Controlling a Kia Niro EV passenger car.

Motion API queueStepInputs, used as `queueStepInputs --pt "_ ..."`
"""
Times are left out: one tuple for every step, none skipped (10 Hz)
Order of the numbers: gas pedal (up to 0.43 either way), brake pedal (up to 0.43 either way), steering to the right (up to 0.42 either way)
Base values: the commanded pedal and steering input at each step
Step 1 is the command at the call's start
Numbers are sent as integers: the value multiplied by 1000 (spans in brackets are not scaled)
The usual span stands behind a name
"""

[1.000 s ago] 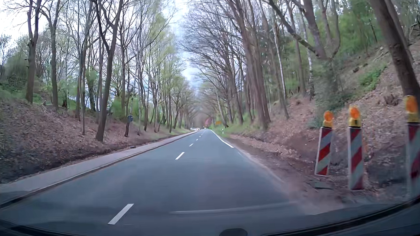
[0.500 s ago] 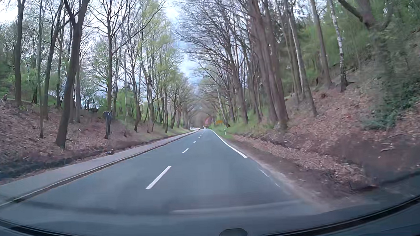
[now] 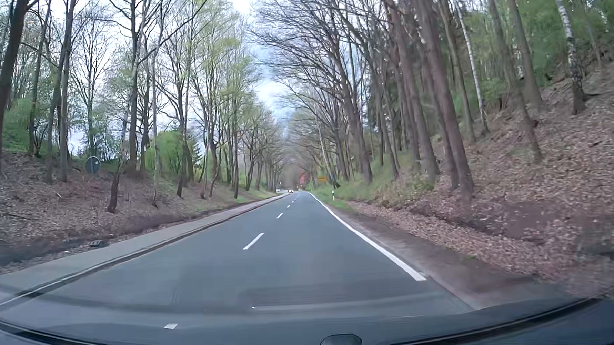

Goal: Follow the waypoints while adhering to traffic rules and regulations

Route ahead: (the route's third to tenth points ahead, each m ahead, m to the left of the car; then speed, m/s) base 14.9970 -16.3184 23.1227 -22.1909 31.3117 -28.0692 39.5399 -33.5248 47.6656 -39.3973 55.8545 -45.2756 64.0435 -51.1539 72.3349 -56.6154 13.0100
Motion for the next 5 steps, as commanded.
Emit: queueStepInputs --pt "20 0 -4" --pt "8 0 -4" --pt "8 0 -4" --pt "8 0 -4" --pt "8 0 -4"
